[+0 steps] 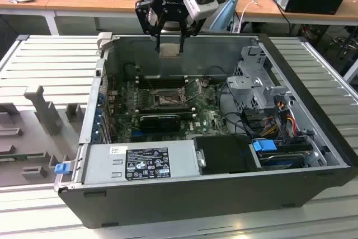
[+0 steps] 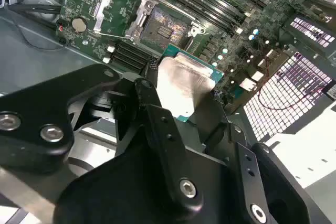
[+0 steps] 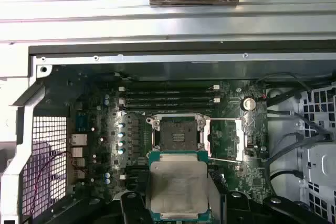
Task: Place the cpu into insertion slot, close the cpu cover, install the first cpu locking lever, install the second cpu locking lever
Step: 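Place the cpu into insertion slot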
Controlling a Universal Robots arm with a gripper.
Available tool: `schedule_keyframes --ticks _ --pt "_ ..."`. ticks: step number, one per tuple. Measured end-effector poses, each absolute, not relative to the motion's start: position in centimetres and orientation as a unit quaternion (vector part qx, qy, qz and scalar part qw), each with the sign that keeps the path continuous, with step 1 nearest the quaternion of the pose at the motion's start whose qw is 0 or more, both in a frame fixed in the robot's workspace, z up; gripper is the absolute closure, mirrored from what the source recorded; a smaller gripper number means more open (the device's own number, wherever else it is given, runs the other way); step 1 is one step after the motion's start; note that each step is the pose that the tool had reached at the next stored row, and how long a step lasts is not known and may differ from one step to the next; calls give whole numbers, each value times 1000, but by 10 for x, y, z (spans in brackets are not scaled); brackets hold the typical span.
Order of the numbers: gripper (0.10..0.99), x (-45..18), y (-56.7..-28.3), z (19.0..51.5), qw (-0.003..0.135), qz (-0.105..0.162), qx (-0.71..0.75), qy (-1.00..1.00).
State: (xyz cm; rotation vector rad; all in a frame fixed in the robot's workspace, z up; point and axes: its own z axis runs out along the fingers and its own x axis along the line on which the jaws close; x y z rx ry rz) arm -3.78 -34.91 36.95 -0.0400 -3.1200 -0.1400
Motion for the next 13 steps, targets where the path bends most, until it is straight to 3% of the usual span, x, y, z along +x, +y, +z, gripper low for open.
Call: schedule_keyframes --ticks 13 --pt "561 -38 -349 367 6 -45 -72 -996"
